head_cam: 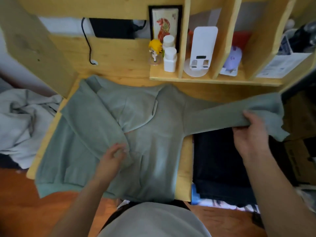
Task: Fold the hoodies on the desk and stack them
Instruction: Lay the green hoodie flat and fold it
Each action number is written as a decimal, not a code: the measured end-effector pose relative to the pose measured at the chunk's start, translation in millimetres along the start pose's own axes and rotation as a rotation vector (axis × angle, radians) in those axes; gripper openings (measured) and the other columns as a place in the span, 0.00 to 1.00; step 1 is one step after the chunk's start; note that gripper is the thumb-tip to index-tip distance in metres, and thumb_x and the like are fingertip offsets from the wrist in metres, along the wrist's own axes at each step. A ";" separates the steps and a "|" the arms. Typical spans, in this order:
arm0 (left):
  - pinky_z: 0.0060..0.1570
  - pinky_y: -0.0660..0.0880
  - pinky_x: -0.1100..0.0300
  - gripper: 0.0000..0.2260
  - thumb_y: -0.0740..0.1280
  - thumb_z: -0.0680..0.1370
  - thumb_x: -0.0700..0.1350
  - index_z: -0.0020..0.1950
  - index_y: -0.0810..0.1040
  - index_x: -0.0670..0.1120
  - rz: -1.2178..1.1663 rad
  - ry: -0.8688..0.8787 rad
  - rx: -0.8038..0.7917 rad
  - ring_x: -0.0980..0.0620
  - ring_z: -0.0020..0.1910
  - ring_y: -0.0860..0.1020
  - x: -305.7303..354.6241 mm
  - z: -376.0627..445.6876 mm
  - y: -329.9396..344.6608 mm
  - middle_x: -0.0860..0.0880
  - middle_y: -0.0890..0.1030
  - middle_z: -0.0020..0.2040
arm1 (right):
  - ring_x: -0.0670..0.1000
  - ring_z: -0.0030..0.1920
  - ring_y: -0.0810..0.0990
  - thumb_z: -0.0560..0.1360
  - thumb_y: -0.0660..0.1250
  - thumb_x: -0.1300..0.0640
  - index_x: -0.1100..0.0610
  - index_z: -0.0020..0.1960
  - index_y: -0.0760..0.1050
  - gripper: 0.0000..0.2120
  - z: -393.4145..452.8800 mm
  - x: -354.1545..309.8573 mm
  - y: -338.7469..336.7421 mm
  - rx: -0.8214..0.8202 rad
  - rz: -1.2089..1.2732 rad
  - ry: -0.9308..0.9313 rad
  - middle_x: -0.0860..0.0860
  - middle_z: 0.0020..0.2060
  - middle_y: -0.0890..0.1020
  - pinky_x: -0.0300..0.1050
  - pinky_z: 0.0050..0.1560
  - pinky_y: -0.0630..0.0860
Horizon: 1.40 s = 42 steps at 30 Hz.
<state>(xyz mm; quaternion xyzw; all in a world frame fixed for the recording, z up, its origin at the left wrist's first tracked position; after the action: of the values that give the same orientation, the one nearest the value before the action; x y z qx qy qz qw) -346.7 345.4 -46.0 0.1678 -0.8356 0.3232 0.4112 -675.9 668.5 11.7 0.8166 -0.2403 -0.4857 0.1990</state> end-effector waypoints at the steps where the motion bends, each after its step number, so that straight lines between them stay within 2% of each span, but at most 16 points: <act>1: 0.61 0.72 0.65 0.09 0.65 0.83 0.41 0.60 0.82 0.47 -0.205 -0.042 0.014 0.58 0.62 0.78 3.3 -4.0 -9.3 0.46 0.80 0.66 | 0.53 0.60 0.83 0.75 0.72 0.64 0.56 0.65 0.75 0.19 -23.4 11.4 18.0 -0.074 -0.123 -0.074 0.53 0.59 0.84 0.48 0.59 0.80; 4: 0.69 0.70 0.45 0.14 0.60 0.84 0.48 0.64 0.79 0.45 -0.761 -0.242 -0.032 0.43 0.66 0.78 -5.8 -12.7 -37.9 0.44 0.81 0.65 | 0.51 0.54 0.84 0.76 0.73 0.55 0.55 0.54 0.81 0.08 -98.7 84.4 74.8 -0.337 -0.814 -0.414 0.50 0.50 0.86 0.44 0.57 0.79; 6: 0.69 0.69 0.37 0.17 0.60 0.83 0.56 0.63 0.78 0.46 -0.913 -0.327 -0.027 0.38 0.66 0.78 -22.9 -16.2 -62.0 0.41 0.80 0.64 | 0.57 0.54 0.82 0.75 0.70 0.53 0.59 0.54 0.81 0.12 -133.4 171.5 92.9 -0.723 -1.386 -0.686 0.56 0.52 0.83 0.44 0.56 0.75; 7: 0.69 0.69 0.36 0.19 0.60 0.83 0.59 0.61 0.79 0.46 -0.939 -0.362 0.004 0.37 0.65 0.78 -37.9 -17.6 -72.8 0.40 0.80 0.62 | 0.60 0.61 0.78 0.74 0.68 0.55 0.59 0.59 0.79 0.15 -140.9 225.3 83.3 -0.972 -1.660 -0.648 0.58 0.60 0.79 0.46 0.61 0.71; 9: 0.61 0.73 0.37 0.24 0.58 0.82 0.65 0.59 0.78 0.46 -0.932 -0.452 0.062 0.37 0.61 0.80 -70.8 -21.8 -84.9 0.41 0.82 0.60 | 0.63 0.77 0.58 0.74 0.65 0.55 0.54 0.73 0.68 0.28 -139.5 291.9 33.7 -1.176 -2.115 -0.317 0.59 0.76 0.61 0.54 0.75 0.57; 10: 0.56 0.75 0.41 0.25 0.57 0.82 0.65 0.60 0.77 0.46 -0.902 -0.504 0.095 0.38 0.57 0.80 -87.7 -24.3 -88.4 0.40 0.83 0.58 | 0.63 0.78 0.54 0.74 0.64 0.55 0.52 0.75 0.66 0.29 -138.5 299.0 21.2 -1.172 -2.149 -0.255 0.58 0.77 0.59 0.56 0.77 0.54; 14: 0.48 0.78 0.48 0.20 0.63 0.82 0.58 0.63 0.80 0.44 -0.697 -0.601 0.129 0.40 0.52 0.82 -127.5 -32.4 -86.3 0.40 0.85 0.56 | 0.62 0.71 0.70 0.76 0.63 0.57 0.56 0.69 0.74 0.21 -119.2 266.9 46.3 -0.987 -1.922 -0.395 0.57 0.72 0.69 0.53 0.70 0.67; 16: 0.48 0.82 0.48 0.17 0.70 0.79 0.55 0.60 0.83 0.43 -0.550 -0.543 0.169 0.44 0.49 0.85 -136.2 -26.9 -87.4 0.42 0.87 0.52 | 0.62 0.72 0.66 0.77 0.63 0.59 0.57 0.72 0.70 0.23 -94.0 250.7 73.4 -0.919 -1.932 -0.468 0.58 0.75 0.65 0.53 0.71 0.66; 19: 0.54 0.82 0.43 0.29 0.78 0.62 0.61 0.56 0.83 0.45 -0.359 -0.449 0.270 0.44 0.50 0.84 -138.1 -20.3 -93.6 0.43 0.86 0.52 | 0.61 0.77 0.56 0.80 0.60 0.53 0.52 0.79 0.59 0.29 -44.2 252.2 95.8 -0.923 -2.168 -0.467 0.57 0.79 0.56 0.56 0.76 0.59; 23: 0.49 0.78 0.55 0.11 0.76 0.76 0.44 0.57 0.81 0.46 -0.400 -0.189 0.443 0.53 0.49 0.81 -91.8 -29.4 -119.1 0.49 0.82 0.52 | 0.58 0.80 0.46 0.82 0.50 0.43 0.46 0.81 0.45 0.30 7.9 255.9 64.2 -0.884 -2.469 -0.146 0.50 0.81 0.45 0.61 0.77 0.54; 29: 0.58 0.76 0.44 0.18 0.70 0.78 0.40 0.67 0.76 0.38 0.156 -0.311 0.474 0.35 0.59 0.78 -139.9 -21.0 -144.8 0.37 0.79 0.57 | 0.59 0.80 0.41 0.82 0.54 0.43 0.47 0.82 0.42 0.33 -0.1 256.9 59.4 -0.843 -2.525 -0.124 0.51 0.81 0.42 0.61 0.78 0.47; 31: 0.65 0.71 0.42 0.21 0.65 0.80 0.45 0.72 0.73 0.39 0.414 -0.178 0.514 0.34 0.65 0.73 -122.9 -19.1 -135.5 0.35 0.75 0.65 | 0.61 0.80 0.44 0.81 0.55 0.46 0.49 0.82 0.46 0.33 -6.8 254.2 70.9 -0.781 -2.501 -0.252 0.55 0.81 0.45 0.61 0.77 0.46; 34: 0.71 0.66 0.40 0.24 0.60 0.80 0.52 0.76 0.71 0.46 0.718 0.215 0.431 0.33 0.73 0.67 -72.1 -11.2 -77.3 0.36 0.70 0.74 | 0.62 0.80 0.45 0.82 0.54 0.45 0.50 0.82 0.49 0.31 -28.4 261.4 85.2 -0.919 -2.417 -0.569 0.56 0.81 0.48 0.60 0.77 0.49; 37: 0.76 0.60 0.39 0.26 0.58 0.81 0.56 0.79 0.67 0.53 0.898 0.480 0.222 0.35 0.80 0.58 -35.7 -2.8 -2.6 0.40 0.62 0.80 | 0.58 0.81 0.40 0.83 0.47 0.40 0.46 0.82 0.41 0.31 -14.0 266.3 58.0 -0.906 -2.438 -0.370 0.50 0.81 0.40 0.61 0.78 0.44; 40: 0.75 0.61 0.39 0.28 0.55 0.81 0.58 0.79 0.66 0.48 0.861 0.195 0.307 0.35 0.76 0.64 -55.2 31.7 -8.0 0.38 0.67 0.77 | 0.54 0.80 0.34 0.83 0.45 0.38 0.43 0.80 0.35 0.32 2.9 263.1 38.5 -0.858 -2.495 -0.252 0.47 0.79 0.32 0.61 0.77 0.41; 42: 0.70 0.67 0.38 0.29 0.53 0.79 0.59 0.70 0.74 0.42 0.808 -0.034 0.334 0.34 0.66 0.73 -74.3 50.1 -34.3 0.36 0.77 0.66 | 0.54 0.79 0.33 0.83 0.46 0.38 0.43 0.80 0.34 0.32 5.1 265.1 37.9 -0.878 -2.476 -0.212 0.47 0.79 0.31 0.61 0.77 0.40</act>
<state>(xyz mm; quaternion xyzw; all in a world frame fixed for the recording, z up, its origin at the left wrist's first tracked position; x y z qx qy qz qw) -312.0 287.3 -114.0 -0.1033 -0.7771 0.5859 0.2053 -578.5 482.2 -154.4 0.3210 0.8236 -0.4437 -0.1474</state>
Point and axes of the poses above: each hand's wrist, its own z-axis towards the middle knuckle, its own y-axis out of the palm, x = y × z, the point moved 8 cm from there along z, towards the middle knuckle
